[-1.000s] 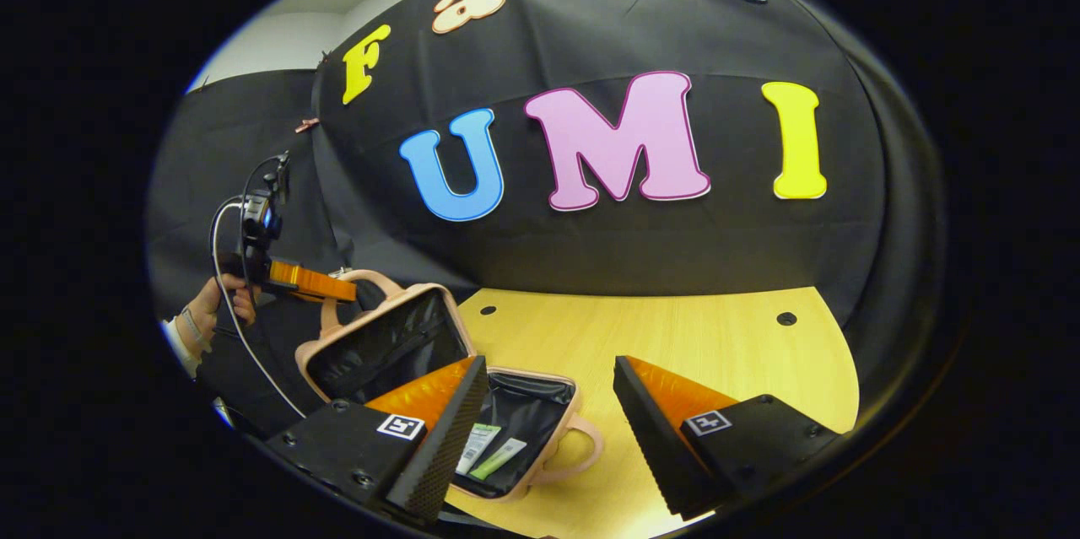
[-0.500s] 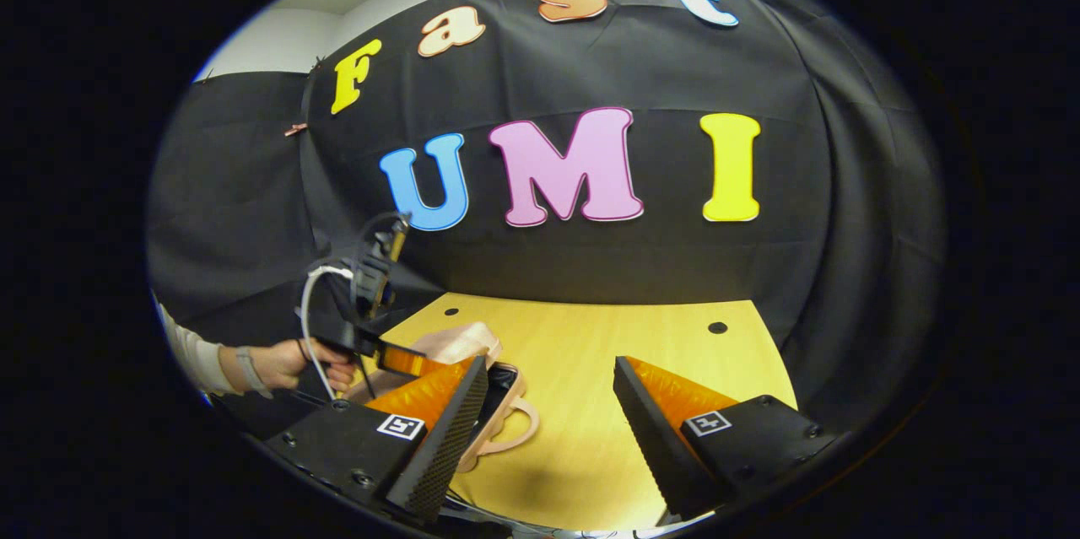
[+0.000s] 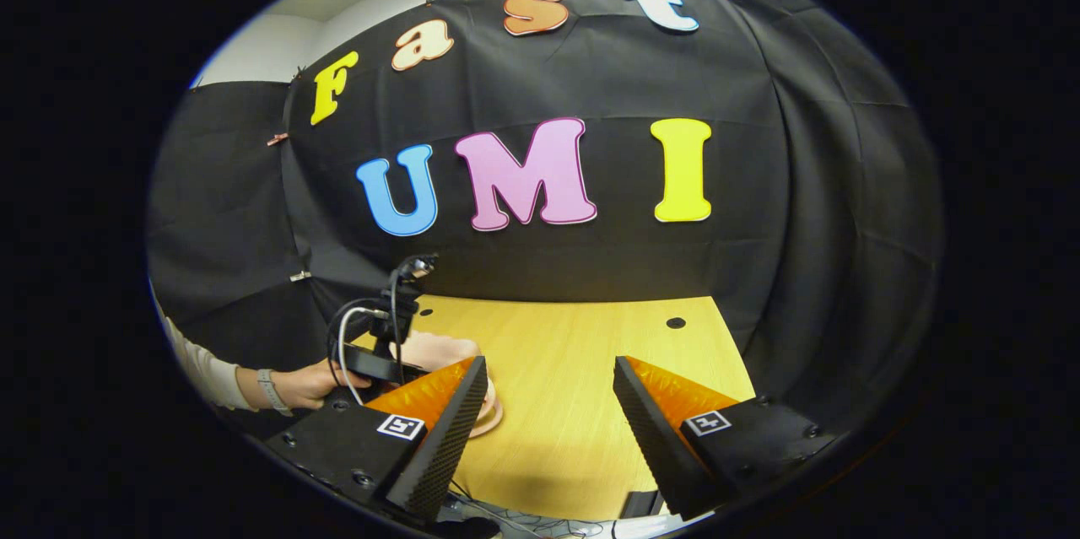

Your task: First open the suitcase, pack the skin care products into it, and then close the suitcase.

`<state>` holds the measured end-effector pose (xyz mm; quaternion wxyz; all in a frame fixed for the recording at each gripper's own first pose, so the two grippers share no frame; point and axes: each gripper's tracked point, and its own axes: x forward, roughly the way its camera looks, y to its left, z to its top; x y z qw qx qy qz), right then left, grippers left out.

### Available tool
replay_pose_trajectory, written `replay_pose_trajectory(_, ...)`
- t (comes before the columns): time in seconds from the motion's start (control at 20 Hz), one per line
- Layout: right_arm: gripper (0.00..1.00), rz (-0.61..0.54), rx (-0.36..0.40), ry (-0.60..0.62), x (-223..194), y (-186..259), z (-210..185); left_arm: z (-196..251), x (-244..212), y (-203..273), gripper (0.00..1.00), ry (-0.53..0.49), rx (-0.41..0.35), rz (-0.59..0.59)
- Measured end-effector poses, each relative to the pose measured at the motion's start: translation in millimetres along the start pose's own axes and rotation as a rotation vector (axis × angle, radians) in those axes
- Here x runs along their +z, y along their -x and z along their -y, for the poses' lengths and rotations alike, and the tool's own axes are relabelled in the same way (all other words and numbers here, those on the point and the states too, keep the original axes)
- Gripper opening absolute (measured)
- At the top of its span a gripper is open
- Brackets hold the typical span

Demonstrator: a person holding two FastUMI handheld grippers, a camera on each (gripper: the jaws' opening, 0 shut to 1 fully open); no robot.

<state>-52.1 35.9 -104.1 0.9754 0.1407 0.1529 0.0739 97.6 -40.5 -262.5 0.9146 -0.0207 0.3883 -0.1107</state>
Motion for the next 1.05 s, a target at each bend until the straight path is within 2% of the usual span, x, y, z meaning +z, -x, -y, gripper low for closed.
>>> replay_pose_trajectory(0.15, 0.95, 0.048, 0.002, 0.038, 18.4, -11.2, 4.0, 14.6, 56.9, 71.7, 0.71, -0.072, 0.085, 0.211)
replay_pose_trajectory(0.2, 0.95, 0.063, -0.005, 0.068, 27.0, -13.5, 4.7, 22.3, 77.0, 96.2, 0.80, -0.101, 0.112, 0.289)
replay_pose_trajectory(0.25, 0.95, 0.089, -0.019, 0.094, 39.0, -14.9, 4.6, 26.8, 94.5, 123.7, 0.83, -0.124, 0.145, 0.367)
replay_pose_trajectory(0.3, 0.95, 0.111, -0.035, 0.109, 53.1, -15.6, 5.6, 32.7, 112.0, 149.2, 0.86, -0.136, 0.169, 0.440)
replay_pose_trajectory(0.4, 0.95, 0.170, -0.050, 0.109, 80.4, -11.0, -2.7, 35.6, 126.0, 201.2, 0.86, -0.129, 0.209, 0.576)
replay_pose_trajectory(0.45, 0.95, 0.209, -0.058, 0.110, 96.4, -9.4, -7.5, 38.4, 125.8, 222.1, 0.87, -0.104, 0.220, 0.610)
replay_pose_trajectory(0.5, 1.00, 0.250, -0.074, 0.117, 111.9, -6.9, -11.9, 43.6, 129.3, 236.8, 0.88, -0.081, 0.203, 0.635)
replay_pose_trajectory(0.6, 0.97, 0.295, -0.120, 0.136, 130.0, -3.2, -15.0, 43.2, 138.5, 260.4, 0.90, -0.070, 0.196, 0.655)
replay_pose_trajectory(0.8, 0.97, 0.395, -0.168, 0.212, 161.2, 0.6, -34.3, 46.7, 156.3, 285.2, 0.90, -0.184, 0.245, 0.772)
replay_pose_trajectory(0.95, 0.97, 0.414, -0.154, 0.249, 167.1, -4.1, -56.5, 48.4, 170.0, 302.4, 0.91, -0.214, 0.241, 0.819)
replay_pose_trajectory(1.0, 0.93, 0.411, -0.151, 0.265, 168.2, -6.8, -61.0, 50.0, 173.1, 303.2, 0.92, -0.217, 0.235, 0.828)
replay_pose_trajectory(1.05, 0.96, 0.407, -0.142, 0.273, 166.3, -10.2, -64.9, 50.3, 176.0, 304.0, 0.92, -0.223, 0.237, 0.836)
